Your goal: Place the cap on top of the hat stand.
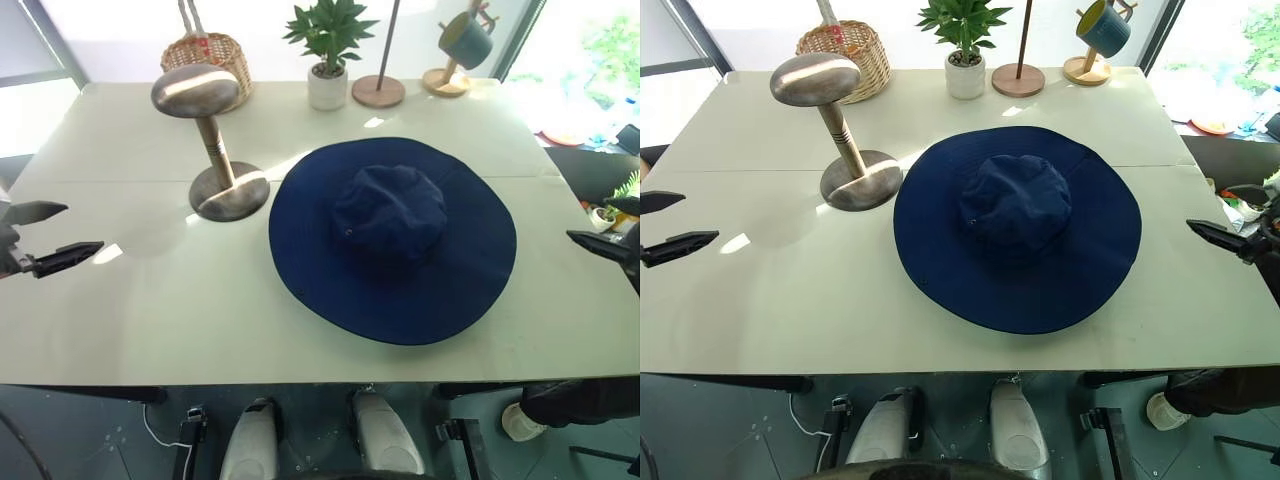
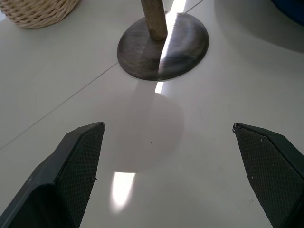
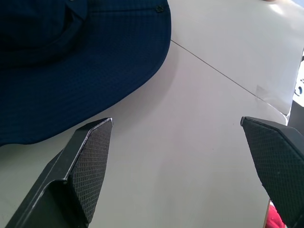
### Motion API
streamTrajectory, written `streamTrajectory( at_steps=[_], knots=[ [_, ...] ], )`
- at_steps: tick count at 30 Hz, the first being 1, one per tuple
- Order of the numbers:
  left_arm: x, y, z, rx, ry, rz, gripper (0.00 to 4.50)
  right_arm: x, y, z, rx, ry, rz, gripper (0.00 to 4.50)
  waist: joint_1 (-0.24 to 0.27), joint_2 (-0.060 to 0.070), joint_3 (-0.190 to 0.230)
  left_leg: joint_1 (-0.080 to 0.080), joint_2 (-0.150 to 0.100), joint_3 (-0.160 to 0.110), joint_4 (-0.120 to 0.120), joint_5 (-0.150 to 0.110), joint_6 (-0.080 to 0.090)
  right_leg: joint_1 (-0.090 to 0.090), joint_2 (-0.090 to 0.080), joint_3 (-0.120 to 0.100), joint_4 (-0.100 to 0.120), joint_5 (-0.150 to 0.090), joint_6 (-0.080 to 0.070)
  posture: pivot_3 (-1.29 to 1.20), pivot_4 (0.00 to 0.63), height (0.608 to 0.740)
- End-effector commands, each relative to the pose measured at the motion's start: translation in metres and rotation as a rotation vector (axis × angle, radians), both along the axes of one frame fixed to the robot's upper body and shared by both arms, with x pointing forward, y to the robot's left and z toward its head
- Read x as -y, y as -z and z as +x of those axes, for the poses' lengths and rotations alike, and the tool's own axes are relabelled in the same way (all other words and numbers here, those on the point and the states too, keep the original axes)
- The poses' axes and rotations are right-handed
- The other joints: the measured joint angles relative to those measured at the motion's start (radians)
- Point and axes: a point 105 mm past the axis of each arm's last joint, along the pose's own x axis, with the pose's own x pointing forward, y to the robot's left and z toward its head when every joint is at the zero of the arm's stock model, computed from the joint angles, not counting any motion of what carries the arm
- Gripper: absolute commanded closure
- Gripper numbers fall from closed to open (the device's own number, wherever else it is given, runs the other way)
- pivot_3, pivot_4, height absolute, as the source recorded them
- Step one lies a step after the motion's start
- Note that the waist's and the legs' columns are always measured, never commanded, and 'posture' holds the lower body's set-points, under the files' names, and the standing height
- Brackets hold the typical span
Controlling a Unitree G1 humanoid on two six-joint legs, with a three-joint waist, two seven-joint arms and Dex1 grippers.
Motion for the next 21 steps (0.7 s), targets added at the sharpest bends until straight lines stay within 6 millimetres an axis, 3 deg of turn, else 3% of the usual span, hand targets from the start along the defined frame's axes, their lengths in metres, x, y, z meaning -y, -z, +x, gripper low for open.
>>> streamTrajectory(
  at_steps=[1, 6, 13, 16, 21],
  knots=[
    [0.003, -0.019, 0.001, 0.082, 0.01, 0.036, 0.0, -0.001, -0.008, 0.0, 0.043, -0.011, -0.012, 0.08, 0.0, 0.0, 0.0, 0.0, 0.0, 0.0, 0.0, 0.0, 0.0, 0.0, 0.0, 0.0, 0.0, 0.0, 0.0, 0.0, 0.15, 0.74],
    [0.0, -0.024, 0.009, 0.117, -0.028, 0.001, 0.0, 0.001, -0.01, 0.002, 0.057, -0.005, -0.028, 0.08, 0.0, 0.0, 0.0, 0.0, 0.0, 0.0, 0.0, 0.0, 0.0, 0.0, 0.0, 0.0, 0.0, 0.0, 0.0, 0.0, 0.15, 0.74],
    [0.016, -0.022, 0.013, 0.088, 0.039, -0.041, 0.0, 0.008, -0.021, 0.005, 0.087, 0.032, -0.045, 0.08, -0.001, 0.0, 0.0, 0.001, 0.0, 0.0, 0.001, 0.0, 0.0, 0.001, 0.0, 0.0, 0.001, 0.0, 0.0, 0.0, 0.15, 0.74],
    [0.037, -0.027, 0.01, 0.069, 0.137, -0.06, 0.0, 0.005, -0.027, 0.006, 0.089, 0.019, -0.096, 0.08, 0.0, 0.0, 0.0, 0.001, 0.0, 0.0, 0.001, 0.0, 0.0, 0.001, 0.0, 0.0, 0.002, 0.0, 0.0, 0.0, 0.15, 0.74],
    [0.088, -0.045, -0.006, 0.037, 0.36, -0.16, 0.0, -0.012, -0.047, 0.004, 0.154, -0.04, -0.276, 0.08, 0.002, 0.001, 0.0, 0.001, 0.0, 0.0, 0.002, 0.0, 0.0, 0.001, 0.0, 0.0, 0.002, 0.0, 0.001, 0.0, 0.15, 0.74]
  ],
)
